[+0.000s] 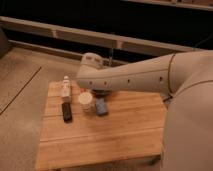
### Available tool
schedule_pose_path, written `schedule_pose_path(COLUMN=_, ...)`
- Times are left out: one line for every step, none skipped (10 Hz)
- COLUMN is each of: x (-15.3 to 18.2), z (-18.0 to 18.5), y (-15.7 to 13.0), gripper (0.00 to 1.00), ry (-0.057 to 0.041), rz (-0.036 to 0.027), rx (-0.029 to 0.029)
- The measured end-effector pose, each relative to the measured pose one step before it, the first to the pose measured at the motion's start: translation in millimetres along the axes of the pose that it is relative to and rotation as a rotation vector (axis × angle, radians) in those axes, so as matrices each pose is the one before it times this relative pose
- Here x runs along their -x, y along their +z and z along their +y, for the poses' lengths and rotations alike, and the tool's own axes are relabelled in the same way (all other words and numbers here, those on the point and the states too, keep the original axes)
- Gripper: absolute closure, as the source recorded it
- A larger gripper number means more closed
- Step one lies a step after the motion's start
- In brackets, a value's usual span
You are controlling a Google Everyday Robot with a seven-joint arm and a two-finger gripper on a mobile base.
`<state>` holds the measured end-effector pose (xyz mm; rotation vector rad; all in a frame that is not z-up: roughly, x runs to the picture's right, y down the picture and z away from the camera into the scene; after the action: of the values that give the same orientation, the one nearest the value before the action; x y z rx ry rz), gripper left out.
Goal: Drag the ceramic bowl in a circle
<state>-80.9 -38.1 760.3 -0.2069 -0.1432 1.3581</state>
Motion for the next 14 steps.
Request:
schedule_pose_path(x=-1.18, z=-12.63, y=6.6, gripper=0.35, ry=0.0705, rz=-0.02223, rx=0.05167)
schedule_pose_path(x=-0.97, z=-20.95, y=7.53, gripper=0.35, ry=0.07292, rz=-0.01995, rx=0.04506)
schedule_pose_path(x=-1.71, z=-15.71, y=5.27, gripper=0.35, ry=0.03006, rz=-0.00491, rx=0.0149)
schedule_pose_path(x=-3.83, z=-20.93, y=5.0, gripper=0.35, ry=0.02857, rz=0.00015, rx=0.00364)
schedule_pose_path(x=-1.64, z=-12.0, y=1.64, gripper=0.35, ry=0.01302, rz=-0.00095, rx=-0.0016)
schedule_pose_path(x=-0.05, z=1.06, y=0.05, gripper=0.35, ry=0.00119, rz=0.00065, rx=0.00171)
schedule_pose_path(x=-0.25, z=2.05, y=0.78, gripper=0.35, ry=-0.00239, rz=0.00118, rx=0.00195)
schedule_pose_path(x=-0.18, z=2.86, y=0.5, gripper=0.35, ry=-0.00265, rz=0.0014, rx=0.00272)
schedule_pose_path(x=-0.82, z=-3.76, y=1.48, gripper=0.35, ry=0.00107, rz=0.00455, rx=-0.00862)
schedule_pose_path(x=-2.45, z=-7.93, y=8.1, gripper=0.35, ry=-0.00021, rz=0.01919, rx=-0.02701)
schedule_pose_path(x=-2.98, z=-7.45, y=9.65, gripper=0.35, ry=0.00251, rz=0.02157, rx=-0.02625)
schedule_pose_path(x=-6.44, z=-10.76, y=17.41, gripper=0.35, ry=0.03187, rz=0.04682, rx=-0.03905)
schedule_pose_path(x=-1.62, z=-8.36, y=8.47, gripper=0.35, ry=0.02501, rz=0.02492, rx=-0.0243)
schedule_pose_path(x=1.26, z=-7.33, y=7.65, gripper=0.35, ry=0.02635, rz=0.02201, rx=-0.0233)
